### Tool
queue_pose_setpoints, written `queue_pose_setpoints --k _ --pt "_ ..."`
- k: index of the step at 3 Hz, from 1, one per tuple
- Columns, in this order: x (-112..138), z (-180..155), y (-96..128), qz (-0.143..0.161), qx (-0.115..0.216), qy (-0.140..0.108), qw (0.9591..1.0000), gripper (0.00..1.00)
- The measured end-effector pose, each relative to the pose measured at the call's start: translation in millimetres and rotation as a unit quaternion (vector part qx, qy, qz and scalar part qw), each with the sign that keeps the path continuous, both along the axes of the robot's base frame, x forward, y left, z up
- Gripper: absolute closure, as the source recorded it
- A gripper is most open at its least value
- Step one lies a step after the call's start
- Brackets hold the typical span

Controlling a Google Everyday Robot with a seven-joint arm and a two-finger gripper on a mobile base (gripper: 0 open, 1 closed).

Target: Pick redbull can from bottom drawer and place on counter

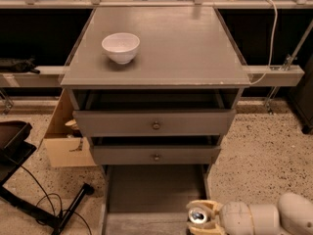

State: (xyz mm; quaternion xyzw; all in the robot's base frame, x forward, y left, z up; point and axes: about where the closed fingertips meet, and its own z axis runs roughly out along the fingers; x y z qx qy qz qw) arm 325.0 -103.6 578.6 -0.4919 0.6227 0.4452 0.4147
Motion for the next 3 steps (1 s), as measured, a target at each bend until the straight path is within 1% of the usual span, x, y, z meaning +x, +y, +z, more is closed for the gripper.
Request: queue_pose_setpoints --k 1,2,3 --pt "-4 104 -6 -0.007 -0.008 -0.026 0.9996 1.0" --pt "19 187 -12 -0.044 -0.044 -0.06 0.9962 1.0" --pt "23 203 -12 -0.048 -0.058 -0.071 0.9946 1.0"
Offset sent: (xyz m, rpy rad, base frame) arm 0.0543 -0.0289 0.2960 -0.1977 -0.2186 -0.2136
